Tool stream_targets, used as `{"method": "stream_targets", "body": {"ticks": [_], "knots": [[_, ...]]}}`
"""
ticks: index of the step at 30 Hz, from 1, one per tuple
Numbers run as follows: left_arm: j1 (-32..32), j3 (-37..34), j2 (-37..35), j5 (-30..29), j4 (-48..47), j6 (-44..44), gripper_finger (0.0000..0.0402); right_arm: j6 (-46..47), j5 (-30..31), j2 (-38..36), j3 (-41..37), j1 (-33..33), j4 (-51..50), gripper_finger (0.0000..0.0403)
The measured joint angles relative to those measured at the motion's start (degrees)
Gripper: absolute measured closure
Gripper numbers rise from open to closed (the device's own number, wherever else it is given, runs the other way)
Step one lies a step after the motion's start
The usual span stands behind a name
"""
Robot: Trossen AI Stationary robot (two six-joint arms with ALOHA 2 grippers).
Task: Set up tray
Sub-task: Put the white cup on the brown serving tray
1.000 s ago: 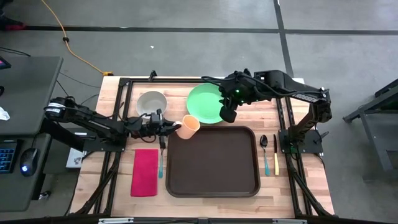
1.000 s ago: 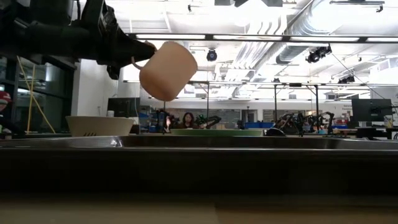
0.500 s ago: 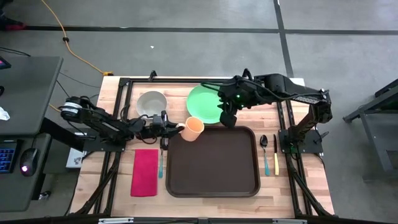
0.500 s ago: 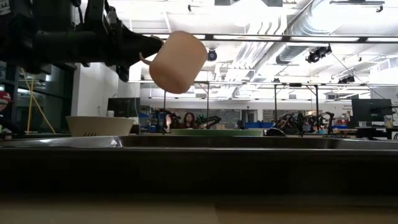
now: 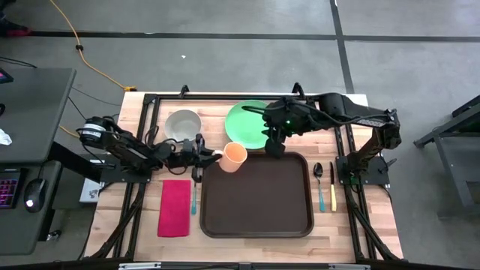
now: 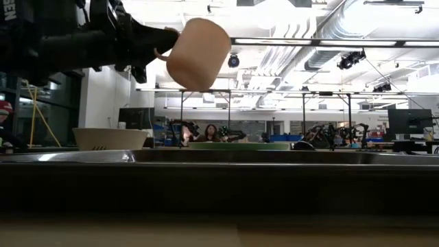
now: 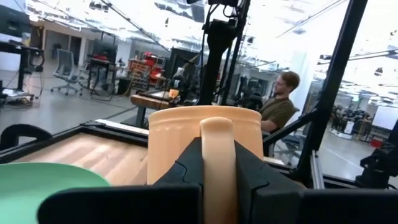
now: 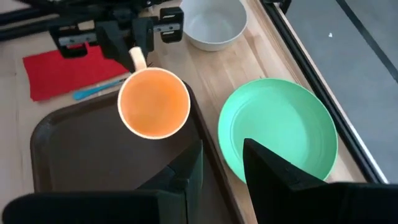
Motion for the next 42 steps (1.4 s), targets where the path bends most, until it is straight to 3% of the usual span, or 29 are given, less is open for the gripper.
{"method": "stream_targets", "body": {"ticks": [4,8,14,18,22,27,32,37,42], "knots": [[0.0,1.1,0.3,0.4,0.0,0.3,0.0318,2.4,-0.1,0.9,0.0,0.0,1.5,0.0308],[0.0,2.7,0.3,3.2,0.1,2.3,0.0340,3.2,-1.8,3.4,0.0,-0.5,2.2,0.0308],[0.0,3.9,0.3,5.4,0.2,2.9,0.0333,3.0,-4.5,6.6,-0.1,-3.4,-2.7,0.0308],[-0.5,4.1,0.3,5.3,0.2,2.9,0.0315,3.4,-9.2,6.8,-0.1,-5.8,-2.4,0.0308],[-0.5,4.4,0.3,6.6,0.2,3.2,0.0339,3.9,-14.4,6.8,-0.1,-7.1,1.4,0.0308],[-0.5,5.6,0.2,7.7,0.3,4.0,0.0340,4.3,-19.1,8.4,0.0,-7.3,2.5,0.0308],[-0.4,6.1,0.2,7.7,0.3,4.2,0.0310,3.1,-23.2,10.5,0.0,-7.3,2.1,0.0308],[-0.4,6.1,0.2,8.0,0.3,4.2,0.0341,2.8,-24.9,10.9,0.0,-7.3,2.5,0.0308],[-0.4,6.1,0.2,8.0,0.3,4.2,0.0339,2.8,-25.8,10.9,0.0,-7.2,2.7,0.0308]]}}
